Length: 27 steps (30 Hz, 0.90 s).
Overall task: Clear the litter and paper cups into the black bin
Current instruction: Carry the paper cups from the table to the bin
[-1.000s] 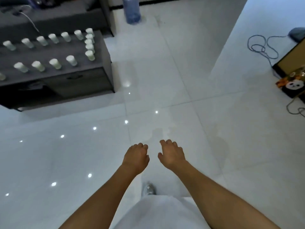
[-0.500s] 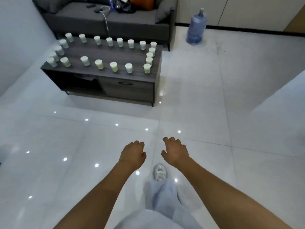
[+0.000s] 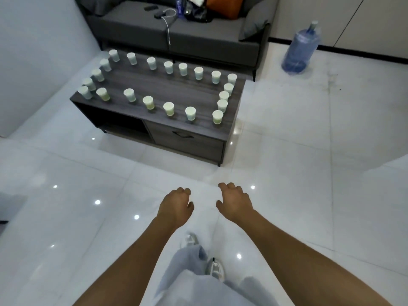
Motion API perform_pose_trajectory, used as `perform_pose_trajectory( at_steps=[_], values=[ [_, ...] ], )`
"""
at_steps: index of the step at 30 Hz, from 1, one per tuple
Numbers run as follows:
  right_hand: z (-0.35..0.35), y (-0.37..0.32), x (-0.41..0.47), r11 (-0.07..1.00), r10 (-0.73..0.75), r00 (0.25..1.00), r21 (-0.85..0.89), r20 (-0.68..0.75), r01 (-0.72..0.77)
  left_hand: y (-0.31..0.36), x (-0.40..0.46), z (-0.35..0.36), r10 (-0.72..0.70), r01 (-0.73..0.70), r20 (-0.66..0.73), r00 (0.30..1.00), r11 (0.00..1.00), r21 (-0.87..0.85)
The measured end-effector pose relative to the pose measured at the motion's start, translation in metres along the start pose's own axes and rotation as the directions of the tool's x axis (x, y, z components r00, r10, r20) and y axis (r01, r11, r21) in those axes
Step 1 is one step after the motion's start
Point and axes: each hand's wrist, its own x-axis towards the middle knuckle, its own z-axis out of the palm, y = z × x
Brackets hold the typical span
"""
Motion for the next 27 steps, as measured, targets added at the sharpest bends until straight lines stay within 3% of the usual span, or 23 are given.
perform_pose_trajectory(
  at_steps=[15,27],
  values=[
    [-0.11,-0.024,0.253,0.991,0.095,0.995,0.096,-0.014,-0.093,-0.047,0.27,-0.113,0.033,-0.033,0.017,0.999,0.999,0.0],
    [-0.168,0.004,0.379,0.983,0.148,0.985,0.099,0.086,-0.156,-0.04,0.407,-0.151,0.037,-0.037,0.103,0.994,0.999,-0.004]
  ],
)
